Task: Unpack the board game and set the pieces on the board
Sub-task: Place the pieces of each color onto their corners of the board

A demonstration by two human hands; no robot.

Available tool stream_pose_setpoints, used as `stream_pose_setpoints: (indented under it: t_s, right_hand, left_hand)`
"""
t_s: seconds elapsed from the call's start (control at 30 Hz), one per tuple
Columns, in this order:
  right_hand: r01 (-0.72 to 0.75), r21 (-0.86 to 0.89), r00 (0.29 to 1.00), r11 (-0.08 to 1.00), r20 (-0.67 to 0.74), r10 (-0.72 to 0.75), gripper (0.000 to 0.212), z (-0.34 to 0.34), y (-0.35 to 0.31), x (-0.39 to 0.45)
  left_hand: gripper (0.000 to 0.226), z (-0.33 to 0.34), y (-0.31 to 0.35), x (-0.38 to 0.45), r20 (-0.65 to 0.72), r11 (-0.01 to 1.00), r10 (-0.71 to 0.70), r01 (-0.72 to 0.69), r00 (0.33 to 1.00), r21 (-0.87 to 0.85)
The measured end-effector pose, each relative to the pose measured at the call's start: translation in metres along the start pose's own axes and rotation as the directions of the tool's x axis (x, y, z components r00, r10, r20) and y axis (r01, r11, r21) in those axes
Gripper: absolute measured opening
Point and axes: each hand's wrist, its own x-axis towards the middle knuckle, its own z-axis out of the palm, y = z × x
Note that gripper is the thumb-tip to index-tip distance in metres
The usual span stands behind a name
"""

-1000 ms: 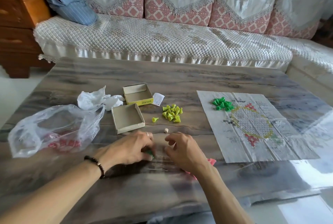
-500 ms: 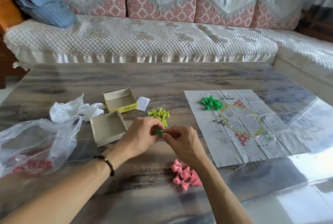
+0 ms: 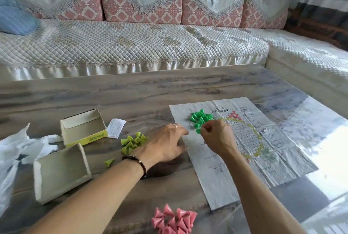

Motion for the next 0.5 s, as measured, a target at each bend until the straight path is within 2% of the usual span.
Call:
stream_pose_setpoints:
  t_s: [0.17, 0.27, 0.37, 0.5]
  right_hand:
    - [0.027, -0.084, 0.997, 0.996, 0.075, -0.021, 0.014, 0.014, 0.009, 0.03]
    - [0.0, 0.009, 0.994, 1.0, 0.11, -0.001, 0.014, 0.019, 0.009, 0.039]
    - [-0.051, 0.103, 0.992, 0.993, 0.116, 0.039, 0.028, 0.02, 0.011, 0.034]
    - [-0.026, 0.098, 0.998, 0.995, 0.064, 0.02, 0.032, 0.014, 0.011, 0.004]
  left_hand:
    - [0.055, 0.019, -0.007, 0.025, 0.106, 0.996, -0.02, 0.01, 0.994, 0.091]
    - [0.06, 0.023, -0.011, 0.028, 0.119, 0.996, -0.037, 0.027, 0.992, 0.086]
    - [0.056, 0.02, -0.01, 0.024, 0.105, 0.996, -0.018, 0.009, 0.994, 0.092]
    - [0.053, 0.013, -0.008, 0.004, 0.068, 0.999, 0.02, -0.023, 0.997, 0.048]
